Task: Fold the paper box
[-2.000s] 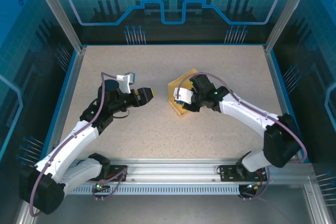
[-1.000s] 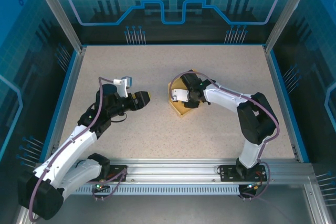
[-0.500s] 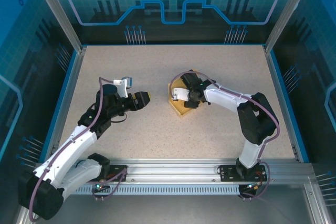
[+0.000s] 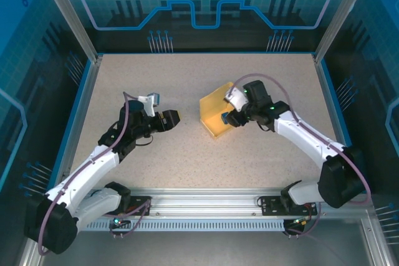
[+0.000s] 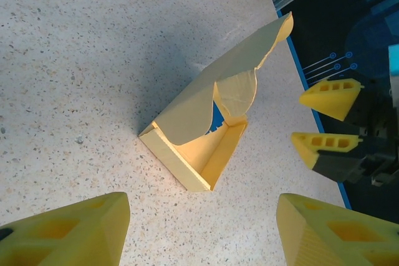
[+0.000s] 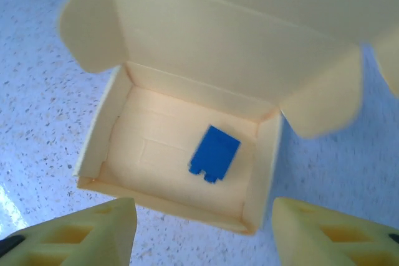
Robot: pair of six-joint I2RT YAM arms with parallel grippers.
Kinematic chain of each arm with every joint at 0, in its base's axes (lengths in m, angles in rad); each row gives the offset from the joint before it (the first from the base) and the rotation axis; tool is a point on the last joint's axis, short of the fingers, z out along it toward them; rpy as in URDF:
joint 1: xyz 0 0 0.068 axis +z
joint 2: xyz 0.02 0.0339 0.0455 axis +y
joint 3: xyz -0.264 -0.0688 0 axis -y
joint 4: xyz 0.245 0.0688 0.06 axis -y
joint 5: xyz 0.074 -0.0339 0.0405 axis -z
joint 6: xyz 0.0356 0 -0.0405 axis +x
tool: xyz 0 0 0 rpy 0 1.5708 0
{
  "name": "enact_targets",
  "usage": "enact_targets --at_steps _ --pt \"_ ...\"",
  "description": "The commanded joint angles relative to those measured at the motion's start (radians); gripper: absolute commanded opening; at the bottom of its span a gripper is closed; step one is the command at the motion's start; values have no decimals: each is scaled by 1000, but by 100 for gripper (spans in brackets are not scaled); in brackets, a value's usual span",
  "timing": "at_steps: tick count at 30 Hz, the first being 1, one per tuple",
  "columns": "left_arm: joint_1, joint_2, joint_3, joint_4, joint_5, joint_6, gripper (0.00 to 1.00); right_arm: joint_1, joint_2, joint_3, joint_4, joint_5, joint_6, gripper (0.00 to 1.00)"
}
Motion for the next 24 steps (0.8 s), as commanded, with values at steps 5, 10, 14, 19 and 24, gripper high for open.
enact_targets --at_steps 5,10,14,19,24 --pt "-2 12 -34 68 -13 -10 65 -209 31 -104 87 -179 404 67" --pt "-2 26 -14 51 -3 1 65 -244 166 -72 160 -247 442 69" --pt "-1 16 -22 48 -10 6 65 -243 284 -17 189 -296 458 68" --pt "-2 14 -27 40 -17 13 66 -229 354 7 209 -333 468 66" --pt "-2 18 -34 32 -37 28 67 -204 331 -35 219 -348 478 66"
